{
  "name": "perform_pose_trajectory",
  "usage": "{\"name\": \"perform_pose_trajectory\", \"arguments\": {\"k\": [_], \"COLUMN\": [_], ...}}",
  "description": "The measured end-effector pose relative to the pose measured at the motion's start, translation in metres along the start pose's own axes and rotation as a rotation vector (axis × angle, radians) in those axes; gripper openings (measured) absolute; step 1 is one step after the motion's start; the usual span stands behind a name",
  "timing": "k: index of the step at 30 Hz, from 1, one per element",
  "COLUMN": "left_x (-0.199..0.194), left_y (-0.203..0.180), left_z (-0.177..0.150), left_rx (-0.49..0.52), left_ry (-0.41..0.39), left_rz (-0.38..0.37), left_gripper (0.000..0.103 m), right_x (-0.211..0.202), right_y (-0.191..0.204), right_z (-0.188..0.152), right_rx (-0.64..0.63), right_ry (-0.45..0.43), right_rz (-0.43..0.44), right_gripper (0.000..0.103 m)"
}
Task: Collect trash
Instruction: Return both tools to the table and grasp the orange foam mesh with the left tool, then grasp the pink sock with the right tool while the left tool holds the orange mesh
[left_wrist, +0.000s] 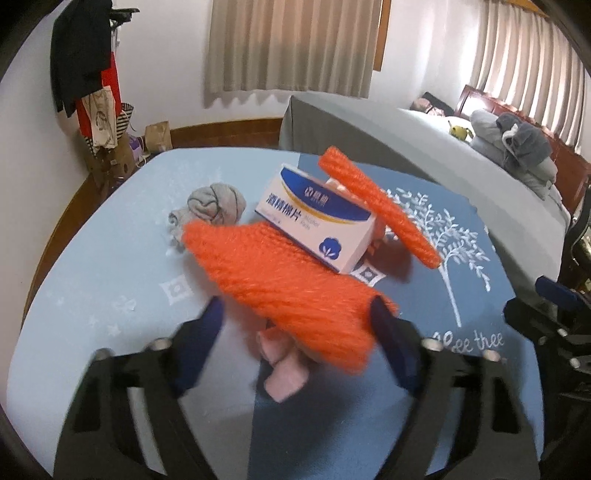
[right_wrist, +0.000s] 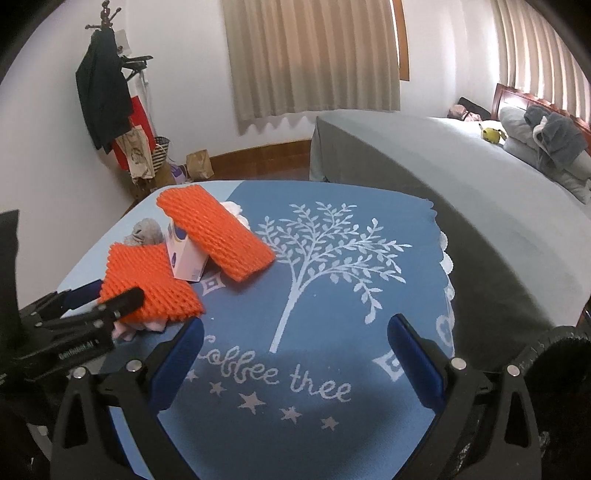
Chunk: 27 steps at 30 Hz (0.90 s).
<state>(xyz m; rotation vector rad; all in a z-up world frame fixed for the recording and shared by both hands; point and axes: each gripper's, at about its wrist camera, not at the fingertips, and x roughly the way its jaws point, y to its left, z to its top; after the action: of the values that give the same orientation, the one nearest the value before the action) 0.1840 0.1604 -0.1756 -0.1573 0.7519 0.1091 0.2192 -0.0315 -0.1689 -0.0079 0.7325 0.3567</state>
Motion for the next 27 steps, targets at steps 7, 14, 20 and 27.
{"name": "perform_pose_trajectory", "arguments": {"k": [7, 14, 20, 27], "left_x": [-0.008, -0.018, -0.039, -0.06], "left_y": [-0.007, -0.016, -0.02, -0.011], "left_z": [0.005, 0.007, 0.009, 0.001], "left_rx": [0.022, 0.045, 0.046, 0.036], "left_ry": [-0.032, -0.062, -0.1, -0.114], "left_rz": [-0.042, -0.061, -0.072, -0.049], "left_gripper": [0.022, 0.013, 0.013, 0.013], "right_x": [-0.003, -0.011, -0.023, -0.033], "right_y": [0.002, 0.003, 0.006, 0.015], "right_z": [-0.001, 0.001, 0.005, 0.009], "right_rx": [-0.004, -0.004, 0.0, 0.001], "right_ry": [0.0, -0.012, -0.036, -0.058], "right_rz": [0.003, 0.014, 0.021, 0.033], "right_gripper": [0.098, 0.098, 0.098, 0.098]}}
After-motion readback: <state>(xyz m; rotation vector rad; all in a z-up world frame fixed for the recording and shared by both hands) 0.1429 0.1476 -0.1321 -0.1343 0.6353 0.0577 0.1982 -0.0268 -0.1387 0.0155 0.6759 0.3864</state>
